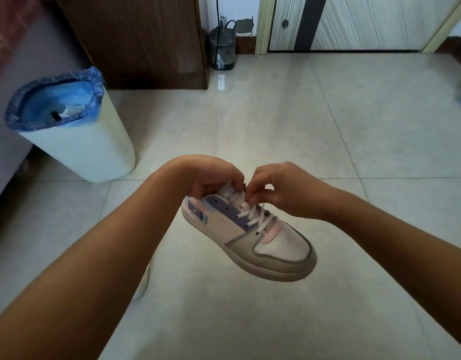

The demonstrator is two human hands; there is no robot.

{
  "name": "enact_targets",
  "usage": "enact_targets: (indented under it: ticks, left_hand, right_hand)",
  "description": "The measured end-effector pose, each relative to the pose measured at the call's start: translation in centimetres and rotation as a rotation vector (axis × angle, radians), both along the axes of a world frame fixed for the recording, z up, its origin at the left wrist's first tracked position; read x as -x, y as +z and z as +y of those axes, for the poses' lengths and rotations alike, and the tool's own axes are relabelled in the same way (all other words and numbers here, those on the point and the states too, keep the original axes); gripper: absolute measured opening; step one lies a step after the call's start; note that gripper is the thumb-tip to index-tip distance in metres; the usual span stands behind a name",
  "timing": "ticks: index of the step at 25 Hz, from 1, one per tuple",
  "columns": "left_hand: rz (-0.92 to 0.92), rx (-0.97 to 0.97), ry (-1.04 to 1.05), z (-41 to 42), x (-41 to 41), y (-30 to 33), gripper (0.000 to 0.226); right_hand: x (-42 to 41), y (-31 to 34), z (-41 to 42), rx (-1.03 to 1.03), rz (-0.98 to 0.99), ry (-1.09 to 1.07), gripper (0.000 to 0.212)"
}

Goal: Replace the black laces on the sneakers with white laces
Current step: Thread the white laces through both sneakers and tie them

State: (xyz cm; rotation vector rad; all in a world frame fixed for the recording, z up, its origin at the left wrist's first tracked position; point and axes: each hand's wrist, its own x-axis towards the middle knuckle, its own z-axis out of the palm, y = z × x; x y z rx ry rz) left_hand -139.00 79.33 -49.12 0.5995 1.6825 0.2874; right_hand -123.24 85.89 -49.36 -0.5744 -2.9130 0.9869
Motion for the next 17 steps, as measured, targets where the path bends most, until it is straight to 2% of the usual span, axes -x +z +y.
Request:
enact_targets:
  ticks: [4, 8, 10, 13, 17]
  left_hand:
    - [-0.006, -0.043, 0.074, 0.0, 0.3, -0.6, 0.018]
    - [-0.082, -0.060, 0.177, 0.1, 0.9, -0.9, 0.021]
    - [-0.118, -0.061, 0.202, 0.2, 0.9, -1.0, 0.022]
    - [-0.148, -0.074, 0.232, 0.2, 0.9, -0.8, 0.020]
    - [-0.171, -0.083, 0.250, 0.2, 1.1, -1.1, 0.020]
  right_hand:
    - [-0.1, -1.1, 0.4, 0.168, 0.075, -0.103, 0.009]
    - [0.0, -2.0, 0.0, 0.239, 0.303, -0.266, 0.020]
    - [0.1, -2.2, -0.3, 0.086, 0.377, -0.255, 0.017]
    - [0.2, -3.0, -0.4, -0.213, 0.425, -0.126, 0.016]
    - [0.2, -3.9, 0.1, -0.292, 0.448, 0.010, 0.027]
